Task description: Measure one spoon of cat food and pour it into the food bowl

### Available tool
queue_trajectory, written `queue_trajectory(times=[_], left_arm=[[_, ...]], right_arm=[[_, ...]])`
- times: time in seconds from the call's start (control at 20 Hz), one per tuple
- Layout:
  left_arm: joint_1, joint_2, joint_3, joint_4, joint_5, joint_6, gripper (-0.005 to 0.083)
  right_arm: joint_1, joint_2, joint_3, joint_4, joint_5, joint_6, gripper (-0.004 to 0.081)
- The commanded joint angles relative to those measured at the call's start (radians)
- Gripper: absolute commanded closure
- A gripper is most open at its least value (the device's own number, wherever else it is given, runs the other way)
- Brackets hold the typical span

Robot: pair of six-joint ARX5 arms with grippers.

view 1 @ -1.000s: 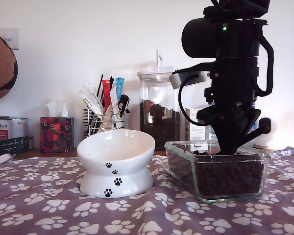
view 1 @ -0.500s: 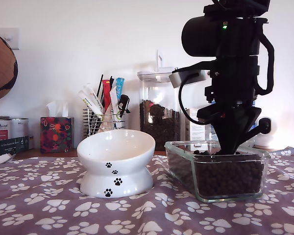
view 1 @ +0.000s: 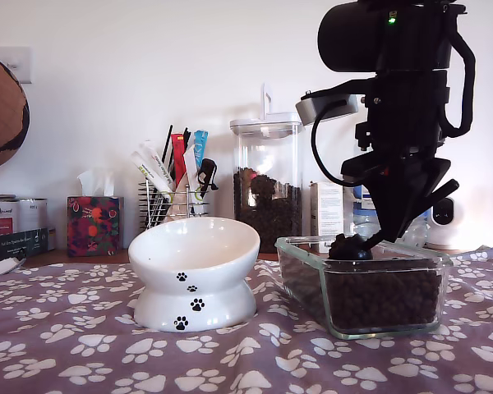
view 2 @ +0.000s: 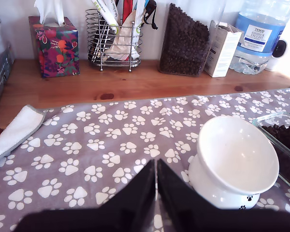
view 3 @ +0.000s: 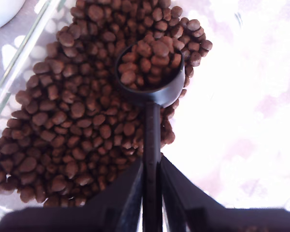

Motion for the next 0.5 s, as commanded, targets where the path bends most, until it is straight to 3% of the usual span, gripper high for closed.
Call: queue_trajectory(times=[0.0,0.3,0.45], left_arm=[[-0.005,0.004,-0.003,0.007,0.002,-0.003,0.0793],[-0.005,0.004,-0.003,0.007,0.002,-0.003,0.0793],[-0.005,0.004,-0.003,0.008,0.002,-0.003,0.0793]], right_arm=[[0.001,-0.028,-0.024,0.002,-0.012,0.014,0.0782],[0.003,-0.071,-0.025,0.011,-0.052,0.027,0.0782],[0.007,-0.071,-0.025,-0.003,-0.032,-0.009,0.0782]])
